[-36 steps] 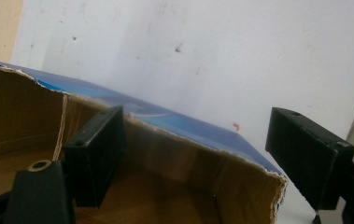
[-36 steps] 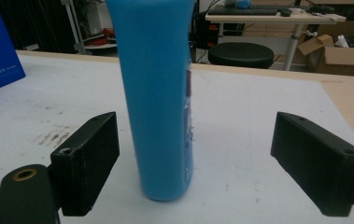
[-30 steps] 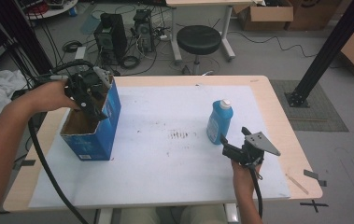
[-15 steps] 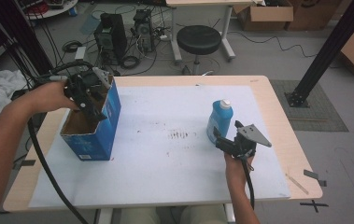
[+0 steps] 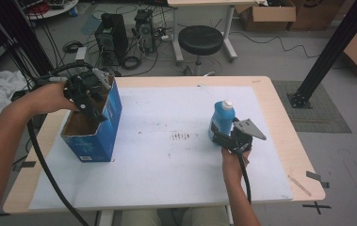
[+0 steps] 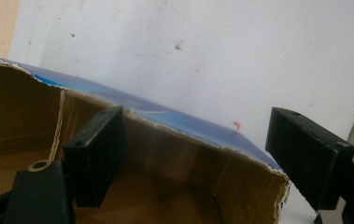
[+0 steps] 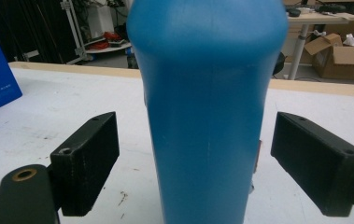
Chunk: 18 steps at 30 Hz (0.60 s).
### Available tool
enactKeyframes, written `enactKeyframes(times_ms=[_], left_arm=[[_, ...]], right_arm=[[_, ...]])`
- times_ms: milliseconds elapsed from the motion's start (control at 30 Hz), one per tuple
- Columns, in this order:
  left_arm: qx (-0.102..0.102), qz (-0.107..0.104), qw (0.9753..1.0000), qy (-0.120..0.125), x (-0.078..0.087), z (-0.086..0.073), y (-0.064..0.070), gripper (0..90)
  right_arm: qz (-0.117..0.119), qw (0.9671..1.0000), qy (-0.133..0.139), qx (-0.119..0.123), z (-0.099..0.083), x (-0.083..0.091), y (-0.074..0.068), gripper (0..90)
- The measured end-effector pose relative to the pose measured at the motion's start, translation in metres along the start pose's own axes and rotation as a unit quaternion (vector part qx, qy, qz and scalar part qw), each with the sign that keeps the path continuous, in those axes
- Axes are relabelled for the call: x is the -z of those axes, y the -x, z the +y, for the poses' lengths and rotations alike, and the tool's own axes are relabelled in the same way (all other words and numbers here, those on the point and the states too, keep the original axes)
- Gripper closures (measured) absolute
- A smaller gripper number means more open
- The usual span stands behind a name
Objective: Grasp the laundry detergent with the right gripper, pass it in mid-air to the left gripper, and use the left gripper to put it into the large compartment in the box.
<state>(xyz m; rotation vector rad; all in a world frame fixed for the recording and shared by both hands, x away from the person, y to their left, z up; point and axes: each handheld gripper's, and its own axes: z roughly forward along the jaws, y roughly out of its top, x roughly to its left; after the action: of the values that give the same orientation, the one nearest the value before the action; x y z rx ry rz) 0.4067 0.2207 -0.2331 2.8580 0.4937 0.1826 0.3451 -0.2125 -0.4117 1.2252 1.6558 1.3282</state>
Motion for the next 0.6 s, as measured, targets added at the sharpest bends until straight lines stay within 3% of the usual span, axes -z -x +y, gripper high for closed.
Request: enactKeyframes(times_ms=[600], left_arm=[[0.002,-0.003,1.0000,0.001,-0.004,-0.003,-0.002,21.1]], right_arm=[[-0.004,1.0000,-0.003,-0.007,0.001,-0.018,-0.002,15.4]])
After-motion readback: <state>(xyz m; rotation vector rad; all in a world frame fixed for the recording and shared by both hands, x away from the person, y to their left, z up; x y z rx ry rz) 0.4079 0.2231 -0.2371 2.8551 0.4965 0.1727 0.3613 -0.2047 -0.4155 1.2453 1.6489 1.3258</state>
